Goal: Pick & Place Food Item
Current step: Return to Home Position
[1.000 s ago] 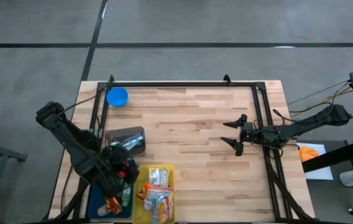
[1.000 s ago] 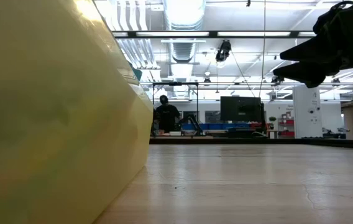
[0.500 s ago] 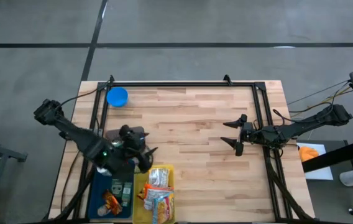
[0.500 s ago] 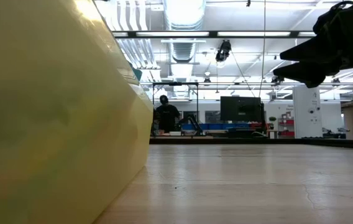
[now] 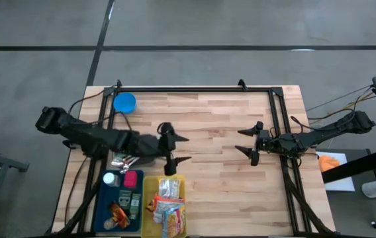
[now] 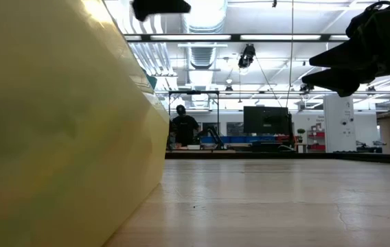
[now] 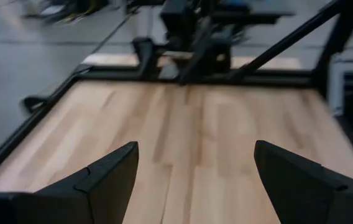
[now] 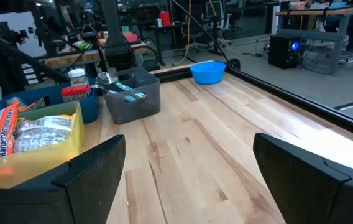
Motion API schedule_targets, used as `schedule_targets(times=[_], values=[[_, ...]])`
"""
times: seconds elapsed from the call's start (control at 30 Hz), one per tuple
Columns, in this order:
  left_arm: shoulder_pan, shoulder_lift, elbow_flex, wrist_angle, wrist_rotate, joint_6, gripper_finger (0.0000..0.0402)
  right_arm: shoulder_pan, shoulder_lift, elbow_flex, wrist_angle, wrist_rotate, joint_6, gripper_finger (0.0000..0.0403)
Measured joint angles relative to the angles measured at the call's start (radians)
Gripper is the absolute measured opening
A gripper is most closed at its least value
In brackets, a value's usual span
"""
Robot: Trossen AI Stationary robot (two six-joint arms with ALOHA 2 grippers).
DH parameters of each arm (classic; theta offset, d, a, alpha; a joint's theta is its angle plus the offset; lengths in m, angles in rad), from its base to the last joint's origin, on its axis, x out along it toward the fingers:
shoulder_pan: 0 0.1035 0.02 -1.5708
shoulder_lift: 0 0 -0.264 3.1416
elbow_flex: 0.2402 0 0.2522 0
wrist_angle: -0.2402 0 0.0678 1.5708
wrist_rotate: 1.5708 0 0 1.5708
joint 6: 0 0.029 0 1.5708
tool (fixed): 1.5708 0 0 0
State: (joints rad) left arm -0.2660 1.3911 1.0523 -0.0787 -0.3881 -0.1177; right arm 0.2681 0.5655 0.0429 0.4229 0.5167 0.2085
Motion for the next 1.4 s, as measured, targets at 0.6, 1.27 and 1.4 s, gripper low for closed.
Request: schedule_targets(times=[0.6,1.27,1.4], values=[[0.435,-0.03,-0.326,0.45,0.662,0.167,0.015,0.0,0.0,0.0,0.0,0.0,0.0,0.0351],[0.466,-0.488,-0.99,1.061,0.48,0.143,0.0003,0.0,0.0,0.0,0.0,0.0,0.0,0.0351],[0.466,-0.571,-1.049,1.053,0.43,0.134,0.0002,0.0,0.0,0.0,0.0,0.0,0.0,0.0351]])
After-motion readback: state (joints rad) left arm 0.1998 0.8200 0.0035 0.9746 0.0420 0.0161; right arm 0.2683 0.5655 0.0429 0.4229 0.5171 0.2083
